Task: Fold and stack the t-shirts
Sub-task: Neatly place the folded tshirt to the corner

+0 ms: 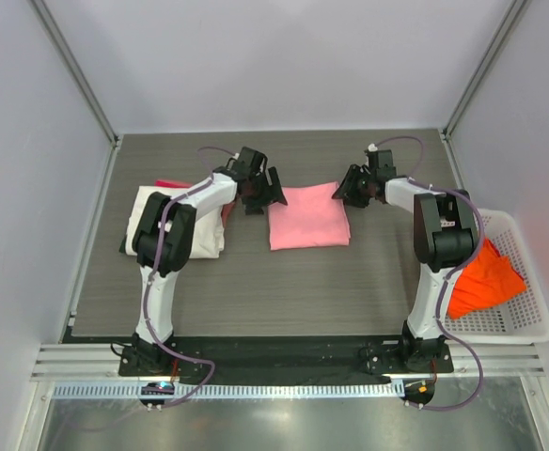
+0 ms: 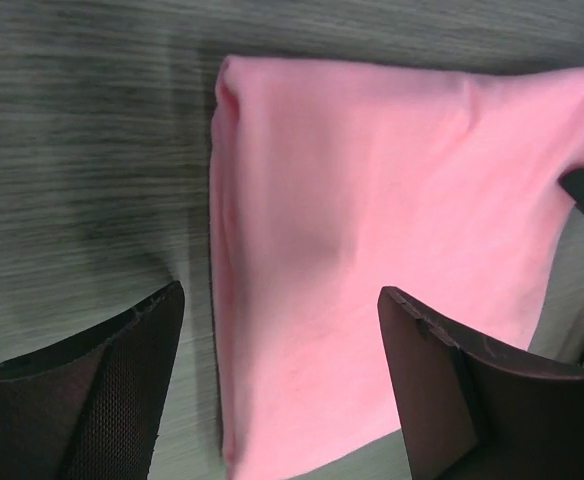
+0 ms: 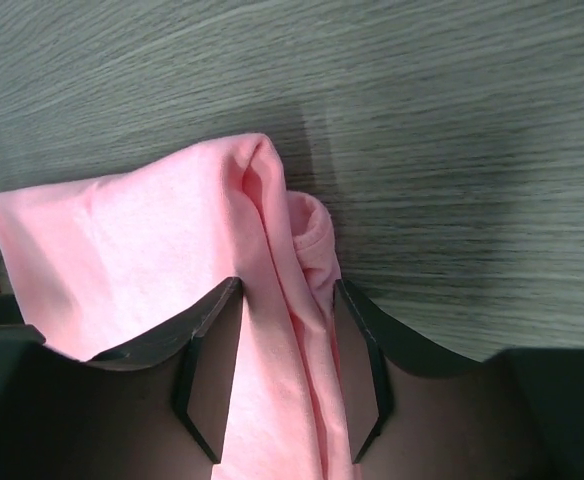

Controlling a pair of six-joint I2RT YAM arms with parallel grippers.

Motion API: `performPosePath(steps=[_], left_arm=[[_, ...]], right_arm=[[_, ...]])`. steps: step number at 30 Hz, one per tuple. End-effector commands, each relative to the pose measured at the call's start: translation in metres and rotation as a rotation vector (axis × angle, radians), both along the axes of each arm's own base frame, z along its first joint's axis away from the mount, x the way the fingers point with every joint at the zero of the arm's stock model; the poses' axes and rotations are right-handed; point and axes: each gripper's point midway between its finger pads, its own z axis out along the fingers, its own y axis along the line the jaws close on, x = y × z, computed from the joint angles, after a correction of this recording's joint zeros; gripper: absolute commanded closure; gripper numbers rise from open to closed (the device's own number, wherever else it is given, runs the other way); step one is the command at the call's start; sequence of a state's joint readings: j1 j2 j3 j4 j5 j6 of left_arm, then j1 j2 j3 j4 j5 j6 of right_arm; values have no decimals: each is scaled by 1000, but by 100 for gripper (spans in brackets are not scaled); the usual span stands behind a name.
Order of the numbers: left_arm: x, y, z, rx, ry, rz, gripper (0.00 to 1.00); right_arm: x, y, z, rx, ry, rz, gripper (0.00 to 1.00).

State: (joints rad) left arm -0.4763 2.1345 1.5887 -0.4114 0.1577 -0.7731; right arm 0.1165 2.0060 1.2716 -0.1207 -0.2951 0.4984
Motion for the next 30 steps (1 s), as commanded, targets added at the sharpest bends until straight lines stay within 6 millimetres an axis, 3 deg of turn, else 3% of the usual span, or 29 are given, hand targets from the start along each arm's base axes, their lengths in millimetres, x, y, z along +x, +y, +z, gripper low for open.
performPosePath(steps=[1,4,11,13,16,17,18,19,20,21,23,24,25,26,27,29,30], left_arm=[[10,-5,7,-36,-22,19,21],[14,-3,1,-49,-20,30,21],[21,-18,-13,-117,10,28,44],[26,-19,-18,-121,1,43,51],[38,-18,-17,-120,-50,77,74],[45,-15,-5,-104,-102,93,98],[44,-18,3,-69,-158,78,100],[41,-14,11,-32,-202,76,100],[38,-14,44,-26,-275,67,100],[40,-4,59,40,-341,107,100],[25,6,72,68,-349,93,99],[19,10,105,40,-396,95,99],[9,15,112,56,-394,82,99],[-3,24,116,68,-393,79,100],[-11,34,145,55,-443,93,100],[-35,57,151,119,-445,86,100],[-45,74,180,106,-494,110,100]], right_arm=[[-9,4,-19,-8,62,16,52],[-6,5,-19,-19,64,12,53],[1,6,-27,-61,77,-2,58],[3,9,-25,-75,65,-3,63],[9,14,-14,-87,31,1,83],[10,18,-9,-99,12,11,98],[9,20,7,-99,-21,13,99],[6,21,17,-106,-44,16,99],[3,24,27,-124,-71,12,99],[1,27,43,-119,-117,12,99],[-17,34,79,-112,-194,22,99],[-29,40,83,-120,-203,29,99],[-37,46,94,-116,-223,40,99],[-45,51,123,-97,-283,45,99],[-60,64,126,-103,-285,73,99],[-78,75,162,-76,-355,81,99],[-89,84,172,-64,-368,100,99]])
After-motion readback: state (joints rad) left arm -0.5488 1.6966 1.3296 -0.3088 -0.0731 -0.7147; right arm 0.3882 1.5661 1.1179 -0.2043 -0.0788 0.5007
